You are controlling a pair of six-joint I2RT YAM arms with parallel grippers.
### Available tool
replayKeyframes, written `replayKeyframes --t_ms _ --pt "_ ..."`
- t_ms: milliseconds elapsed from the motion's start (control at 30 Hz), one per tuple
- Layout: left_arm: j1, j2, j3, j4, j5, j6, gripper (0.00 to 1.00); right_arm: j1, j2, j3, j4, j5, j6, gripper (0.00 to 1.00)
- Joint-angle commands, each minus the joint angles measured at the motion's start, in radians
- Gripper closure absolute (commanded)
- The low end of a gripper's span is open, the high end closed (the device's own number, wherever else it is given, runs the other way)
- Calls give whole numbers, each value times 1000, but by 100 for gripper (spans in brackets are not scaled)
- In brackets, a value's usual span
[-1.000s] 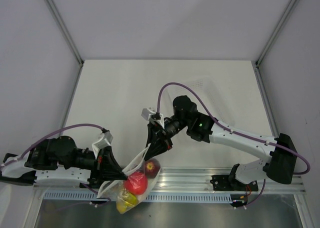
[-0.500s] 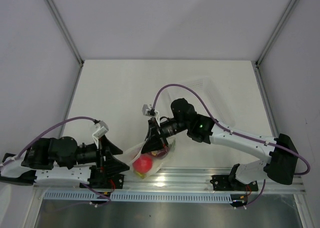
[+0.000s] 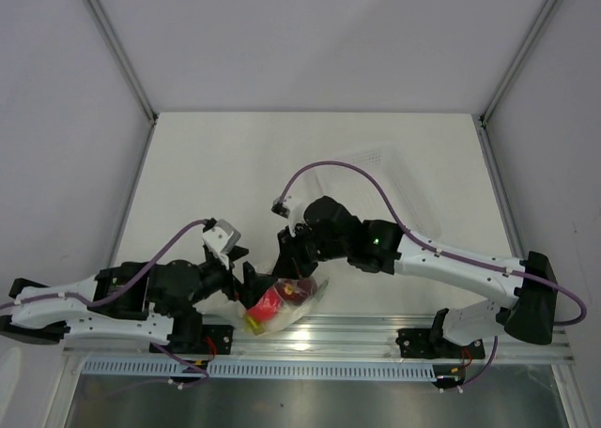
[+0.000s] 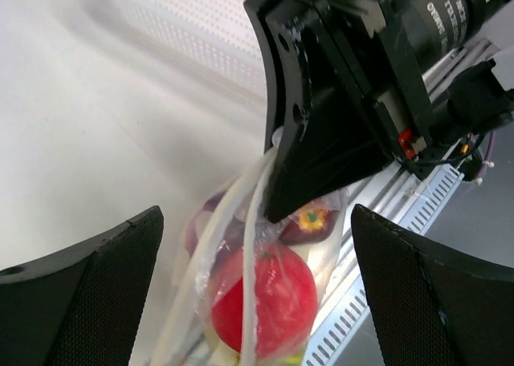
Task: Place the food in the zip-top bag and seal the zipper
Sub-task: Zip the zipper food storage bag at the center of the board.
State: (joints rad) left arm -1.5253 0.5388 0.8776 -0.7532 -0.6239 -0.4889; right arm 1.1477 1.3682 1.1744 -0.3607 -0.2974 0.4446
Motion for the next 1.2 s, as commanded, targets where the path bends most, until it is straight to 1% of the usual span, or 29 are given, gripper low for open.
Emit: replayKeyframes --t_ms 0,133,267,367,533,667,833,933,1000,1067,1133,1167 --pt "2 -57 -48 187 -50 148 1 29 -20 62 -161 156 -17 100" --pt "2 -102 -78 250 7 229 0 35 -67 70 -178 165 -29 100" --pt "2 -114 -74 281 102 282 0 43 -95 134 -199 138 -56 100" --pt "2 -99 -52 267 153 297 0 56 -101 177 -221 112 -87 100" --pt "2 -74 -23 272 237 302 1 89 -129 195 -231 116 -119 100" --pt "2 -37 -6 282 251 308 0 124 -142 203 -254 119 -147 100" --pt "2 12 21 267 248 346 0 138 -161 200 -265 93 -168 100" --pt "5 33 31 265 286 384 0 145 -175 196 -279 72 -182 100" --pt "7 35 24 272 358 414 0 153 -188 188 -274 60 -193 100" --pt "11 32 20 272 424 424 1 161 -208 174 -265 37 -202 100" --pt "13 20 12 285 457 426 0 167 -231 159 -259 9 -210 100" --pt "14 12 -2 294 499 426 1 170 -238 154 -256 3 -216 100"
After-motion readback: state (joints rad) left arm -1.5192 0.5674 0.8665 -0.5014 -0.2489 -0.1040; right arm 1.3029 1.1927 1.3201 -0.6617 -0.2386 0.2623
